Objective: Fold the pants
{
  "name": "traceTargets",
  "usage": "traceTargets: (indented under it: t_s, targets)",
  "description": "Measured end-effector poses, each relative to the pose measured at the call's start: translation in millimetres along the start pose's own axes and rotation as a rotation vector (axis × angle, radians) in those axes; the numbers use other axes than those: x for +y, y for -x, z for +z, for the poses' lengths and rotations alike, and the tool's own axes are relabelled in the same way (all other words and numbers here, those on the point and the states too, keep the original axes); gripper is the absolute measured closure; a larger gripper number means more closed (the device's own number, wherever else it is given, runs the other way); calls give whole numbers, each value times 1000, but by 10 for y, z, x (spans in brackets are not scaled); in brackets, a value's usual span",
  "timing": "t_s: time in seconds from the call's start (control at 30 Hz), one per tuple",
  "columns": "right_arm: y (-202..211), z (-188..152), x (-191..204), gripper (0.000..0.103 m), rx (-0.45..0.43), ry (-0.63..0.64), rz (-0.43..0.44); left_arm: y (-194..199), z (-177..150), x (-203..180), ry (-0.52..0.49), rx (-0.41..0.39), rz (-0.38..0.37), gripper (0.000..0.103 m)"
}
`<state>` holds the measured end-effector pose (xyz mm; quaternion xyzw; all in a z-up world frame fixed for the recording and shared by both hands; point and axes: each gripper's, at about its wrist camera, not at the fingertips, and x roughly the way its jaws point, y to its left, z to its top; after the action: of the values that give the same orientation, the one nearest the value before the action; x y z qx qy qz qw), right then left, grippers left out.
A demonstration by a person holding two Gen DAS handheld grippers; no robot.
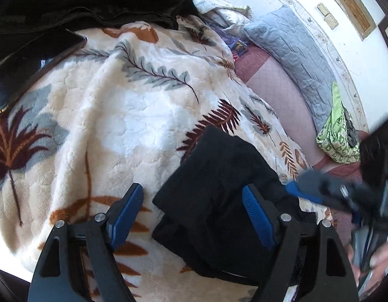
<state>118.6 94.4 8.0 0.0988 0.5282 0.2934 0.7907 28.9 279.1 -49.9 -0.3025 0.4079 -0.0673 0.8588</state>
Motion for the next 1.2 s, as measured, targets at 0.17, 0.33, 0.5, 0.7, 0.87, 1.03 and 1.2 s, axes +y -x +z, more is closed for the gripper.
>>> traceTargets:
  t_s: [0.17, 0.33, 0.5, 0.7, 0.87, 1.03, 1.2]
  targets:
    - [-627, 411, 364, 23, 178, 58, -101, 50, -118, -18, -14, 16, -22, 35]
    - [-1214, 602, 532, 12, 364, 95, -285, 22, -145, -3, -2, 30, 16, 63]
    - [-1613, 645, 573, 1, 519, 104, -388, 15, -176, -9, 39, 13, -2, 49]
    - [-1429, 482, 606, 41, 439, 243, -461, 82, -243, -66, 26, 28, -83, 86]
    - [-941, 409, 389, 72, 323, 181, -337, 187, -286, -203, -17, 3, -137, 88]
    - [-698, 309, 246, 75, 249, 126, -274, 200, -277, -273, -46, -8, -138, 90]
    - [-505, 239, 225, 76, 201, 116, -238, 242, -248, -353, -95, -16, -189, 91]
